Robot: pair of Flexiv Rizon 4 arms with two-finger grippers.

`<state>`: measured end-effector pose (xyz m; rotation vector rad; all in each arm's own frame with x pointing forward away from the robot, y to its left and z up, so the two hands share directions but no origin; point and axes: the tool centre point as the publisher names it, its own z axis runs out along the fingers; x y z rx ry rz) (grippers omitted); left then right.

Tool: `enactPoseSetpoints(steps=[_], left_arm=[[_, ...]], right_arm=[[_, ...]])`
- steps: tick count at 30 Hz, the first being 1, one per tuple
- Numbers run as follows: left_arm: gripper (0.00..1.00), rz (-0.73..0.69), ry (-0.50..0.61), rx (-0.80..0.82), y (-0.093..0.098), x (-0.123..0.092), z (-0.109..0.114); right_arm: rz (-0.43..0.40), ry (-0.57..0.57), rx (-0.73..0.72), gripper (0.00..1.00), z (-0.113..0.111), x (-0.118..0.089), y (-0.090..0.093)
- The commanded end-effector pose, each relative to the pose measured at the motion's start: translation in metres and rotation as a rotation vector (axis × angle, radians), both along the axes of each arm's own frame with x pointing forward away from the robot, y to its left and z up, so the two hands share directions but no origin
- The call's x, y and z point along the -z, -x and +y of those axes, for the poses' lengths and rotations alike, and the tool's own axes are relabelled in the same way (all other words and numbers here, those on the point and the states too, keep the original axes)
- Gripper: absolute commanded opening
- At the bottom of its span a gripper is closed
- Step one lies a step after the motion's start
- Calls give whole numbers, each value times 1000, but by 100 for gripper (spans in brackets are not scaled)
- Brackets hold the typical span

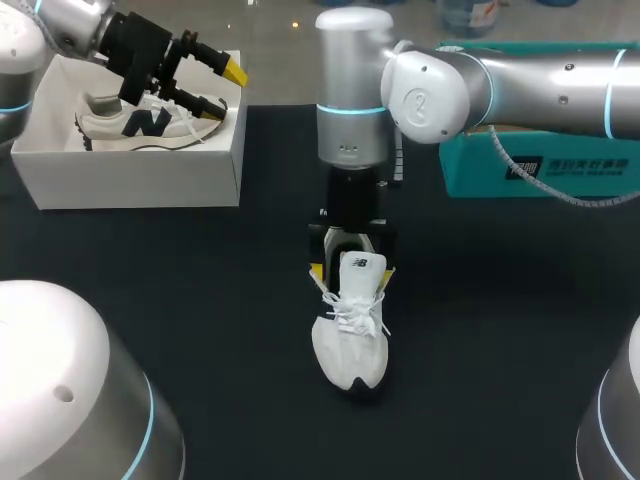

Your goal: Take the shoe out of the shoebox, open the shoe tongue, remove and reinsert the insole, then place the shoe into the shoebox

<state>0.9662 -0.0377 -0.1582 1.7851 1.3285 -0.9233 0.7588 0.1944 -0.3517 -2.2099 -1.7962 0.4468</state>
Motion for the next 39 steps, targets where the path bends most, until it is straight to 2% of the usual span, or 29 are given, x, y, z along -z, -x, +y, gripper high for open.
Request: enactPoseSetpoints(steps=[1,10,22,33,39], left_arm=[[100,0,-3,3,-1,0,0],[100,0,-3,3,-1,0,0],[100,0,-3,3,-1,0,0],[100,0,-3,3,-1,0,0],[100,0,-3,3,-1,0,0]], right_arm=[[-2,-10,13,100,-7,0,-4],[-19,4,29,100,-13,-10,-11],[-53,35,41,100,-10,-25,2],[-86,44,74,100,-18,-34,-1],[-121,45,84,100,-13,-42,13]])
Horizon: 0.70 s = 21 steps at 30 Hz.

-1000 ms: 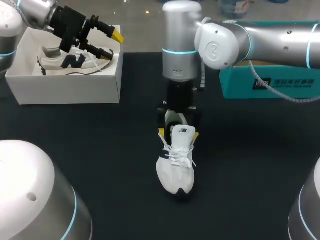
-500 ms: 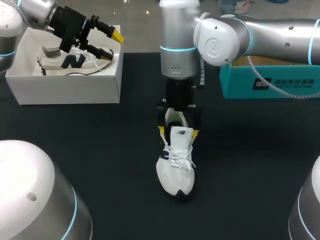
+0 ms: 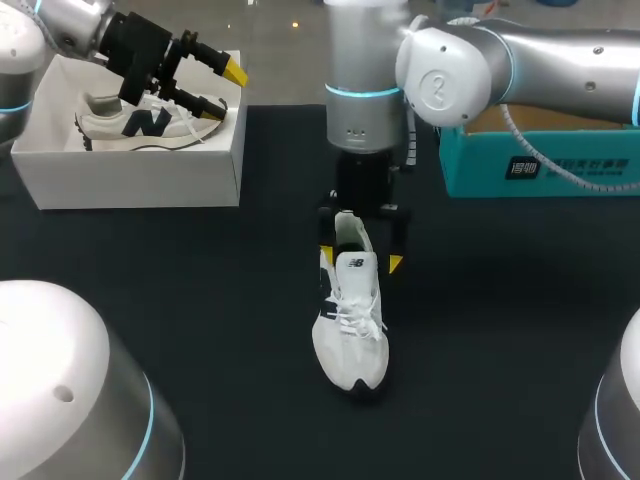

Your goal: Take the shoe out of the shoebox, open the shoe tongue, remove and reinsert the insole, then place the shoe into the shoebox

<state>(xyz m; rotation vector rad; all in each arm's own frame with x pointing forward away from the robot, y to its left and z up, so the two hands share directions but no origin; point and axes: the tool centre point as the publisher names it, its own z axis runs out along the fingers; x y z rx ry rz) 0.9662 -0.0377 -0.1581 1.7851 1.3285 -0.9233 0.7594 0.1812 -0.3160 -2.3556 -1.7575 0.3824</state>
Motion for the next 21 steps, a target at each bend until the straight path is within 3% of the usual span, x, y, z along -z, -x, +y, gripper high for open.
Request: enactPoseSetpoints(steps=[1,8,9,10,11,12,21], left_arm=[[100,0,-3,3,-1,0,0],[100,0,-3,3,-1,0,0],[100,0,-3,3,-1,0,0],[100,0,-3,3,-1,0,0],[100,0,-3,3,-1,0,0],[100,0,-3,3,-1,0,0],[100,0,-3,3,-1,0,0]], right_arm=[[-38,2,12,100,1,-7,17],[-75,13,15,100,13,-18,40],[-78,13,18,80,13,-19,42],[-85,13,21,40,14,-20,47],[-92,17,29,16,14,-21,50],[-100,22,41,0,13,-21,53],[-105,2,46,0,2,-14,54]])
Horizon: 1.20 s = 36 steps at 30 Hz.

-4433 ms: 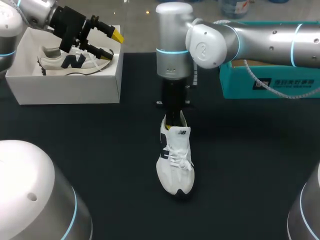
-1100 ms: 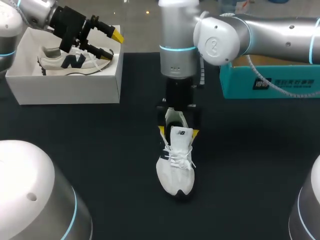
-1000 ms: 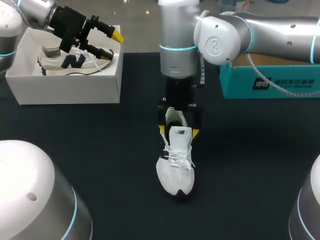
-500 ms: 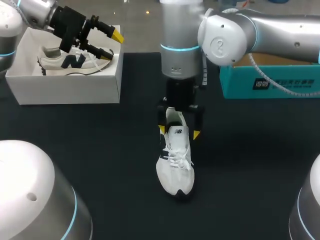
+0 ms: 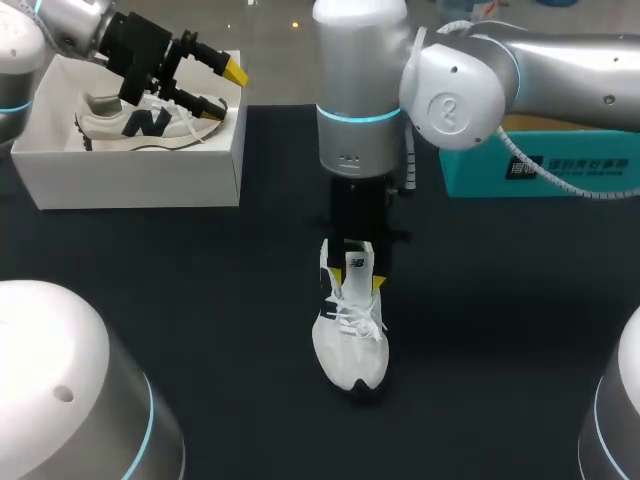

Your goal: Take the shoe out of the shoebox, open the shoe tongue, remove and reinsert the insole, then place the shoe into the shoebox

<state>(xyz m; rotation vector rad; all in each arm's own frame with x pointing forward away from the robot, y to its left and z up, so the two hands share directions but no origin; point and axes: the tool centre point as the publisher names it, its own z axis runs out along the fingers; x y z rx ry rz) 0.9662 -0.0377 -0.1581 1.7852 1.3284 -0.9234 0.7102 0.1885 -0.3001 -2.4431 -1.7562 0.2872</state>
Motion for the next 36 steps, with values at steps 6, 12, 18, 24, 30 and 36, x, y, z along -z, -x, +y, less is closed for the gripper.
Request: enactPoseSetpoints(steps=[6,12,18,24,30,36], left_arm=[[100,0,-3,3,-1,0,0],[100,0,-3,3,-1,0,0],[100,0,-3,3,-1,0,0],[100,0,-3,3,-1,0,0],[100,0,-3,3,-1,0,0],[100,0,-3,3,-1,0,0]], right_arm=[[-15,-23,6,0,-9,0,2],[-11,-26,-22,0,-2,2,-3],[11,-47,-18,0,-6,13,-12],[45,-71,-29,0,-11,26,-29],[54,-70,-47,0,-5,27,-34],[9,-26,-18,0,-4,9,-16]])
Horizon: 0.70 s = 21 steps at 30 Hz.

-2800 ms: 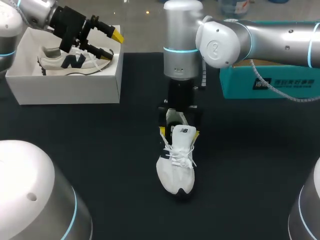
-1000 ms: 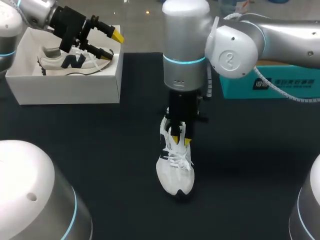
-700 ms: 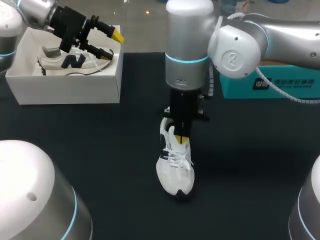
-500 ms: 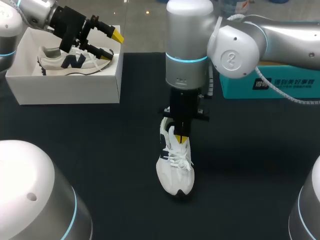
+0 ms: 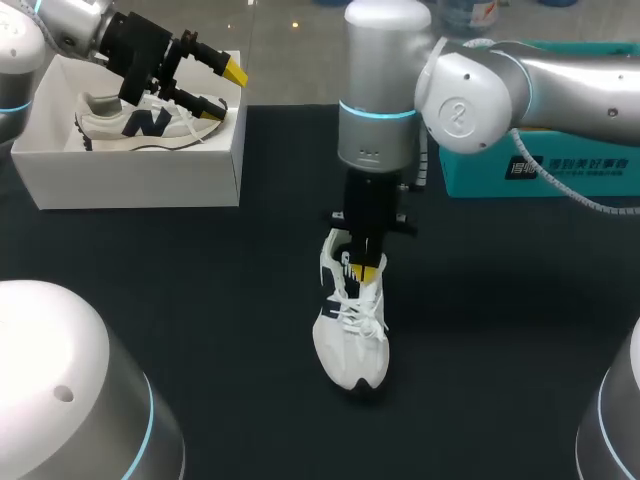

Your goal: Take the shoe out of the shoebox, open the shoe tongue, remove and reinsert the insole, then place the shoe into the shoebox

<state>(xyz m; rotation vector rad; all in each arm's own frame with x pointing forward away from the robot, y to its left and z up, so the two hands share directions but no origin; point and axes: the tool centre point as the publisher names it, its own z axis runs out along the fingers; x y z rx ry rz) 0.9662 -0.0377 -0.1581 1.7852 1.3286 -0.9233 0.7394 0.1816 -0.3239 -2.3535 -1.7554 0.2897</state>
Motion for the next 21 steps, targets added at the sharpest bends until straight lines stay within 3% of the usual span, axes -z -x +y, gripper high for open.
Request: enactPoseSetpoints(steps=[1,11,21], left_arm=[[100,0,-3,3,-1,0,0],[100,0,-3,3,-1,0,0],[100,0,-3,3,-1,0,0]], right_arm=[[-44,39,19,0,2,-18,16],[-66,62,84,0,-17,-24,37],[-44,34,85,0,-27,-14,19]])
